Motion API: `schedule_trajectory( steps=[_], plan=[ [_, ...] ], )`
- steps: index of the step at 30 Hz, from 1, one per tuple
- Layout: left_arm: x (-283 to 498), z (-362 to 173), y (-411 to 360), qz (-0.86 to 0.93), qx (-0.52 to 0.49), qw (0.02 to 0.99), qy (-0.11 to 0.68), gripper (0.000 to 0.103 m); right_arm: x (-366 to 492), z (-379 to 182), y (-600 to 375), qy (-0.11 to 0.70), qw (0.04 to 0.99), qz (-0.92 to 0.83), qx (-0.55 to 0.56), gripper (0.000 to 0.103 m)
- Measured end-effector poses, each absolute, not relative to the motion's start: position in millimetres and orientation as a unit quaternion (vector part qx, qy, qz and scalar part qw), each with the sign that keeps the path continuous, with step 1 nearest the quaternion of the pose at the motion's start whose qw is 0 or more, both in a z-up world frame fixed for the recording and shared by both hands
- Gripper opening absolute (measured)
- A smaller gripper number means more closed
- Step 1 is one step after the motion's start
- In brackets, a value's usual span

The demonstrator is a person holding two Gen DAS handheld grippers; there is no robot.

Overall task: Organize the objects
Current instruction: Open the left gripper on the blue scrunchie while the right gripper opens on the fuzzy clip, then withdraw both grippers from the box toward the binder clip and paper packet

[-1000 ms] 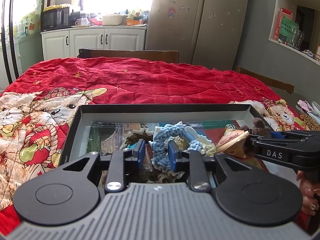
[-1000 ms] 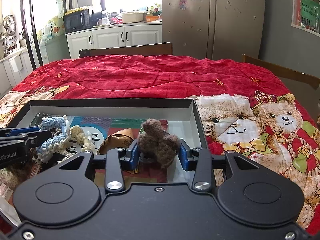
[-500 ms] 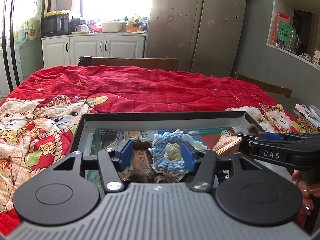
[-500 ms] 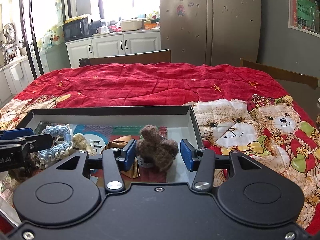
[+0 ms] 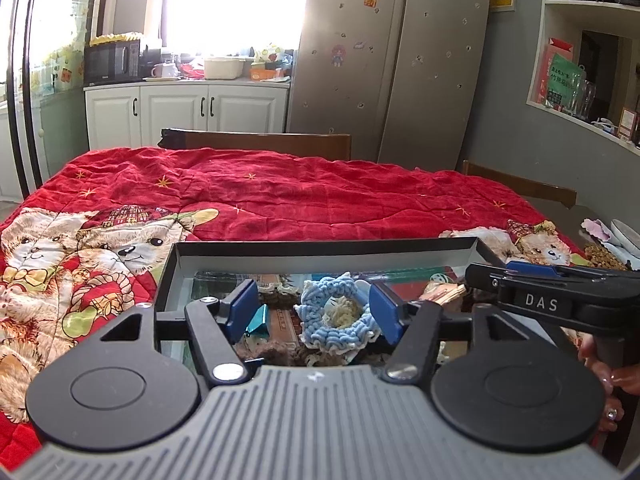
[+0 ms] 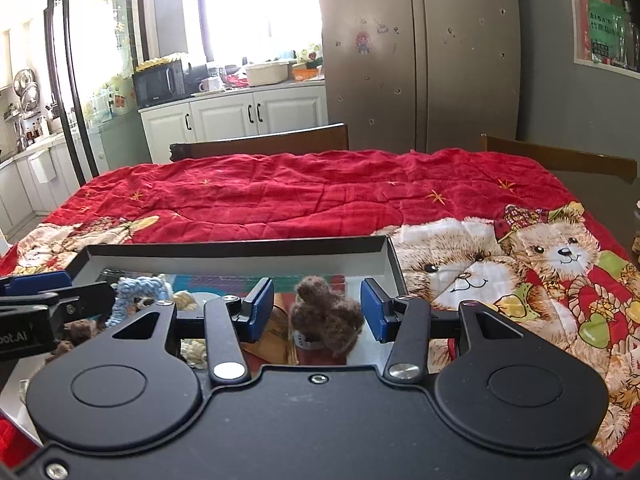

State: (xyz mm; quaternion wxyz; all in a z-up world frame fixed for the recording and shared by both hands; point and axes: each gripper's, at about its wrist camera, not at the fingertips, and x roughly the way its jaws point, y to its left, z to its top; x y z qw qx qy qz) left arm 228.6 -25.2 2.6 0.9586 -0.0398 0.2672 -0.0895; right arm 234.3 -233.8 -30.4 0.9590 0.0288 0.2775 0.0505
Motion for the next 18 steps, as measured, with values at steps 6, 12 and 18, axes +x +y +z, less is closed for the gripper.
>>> schedule_trajectory(
  steps=[6, 12, 18],
  plan=[
    [219, 13, -23, -0.090, -0.038, 0.962, 0.256, 0.077, 224, -22, -231, 0.274, 0.960, 0.056, 0.026, 0.047],
    [206, 21, -21, -0.096, -0.035, 0.962, 0.252, 0.077, 210, -14, -228, 0.275, 0.959, 0.066, 0.017, 0.047],
    [189, 29, -17, -0.101, -0.027, 0.964, 0.244, 0.080, 187, -1, -221, 0.269, 0.960, 0.081, -0.001, 0.048]
  ],
)
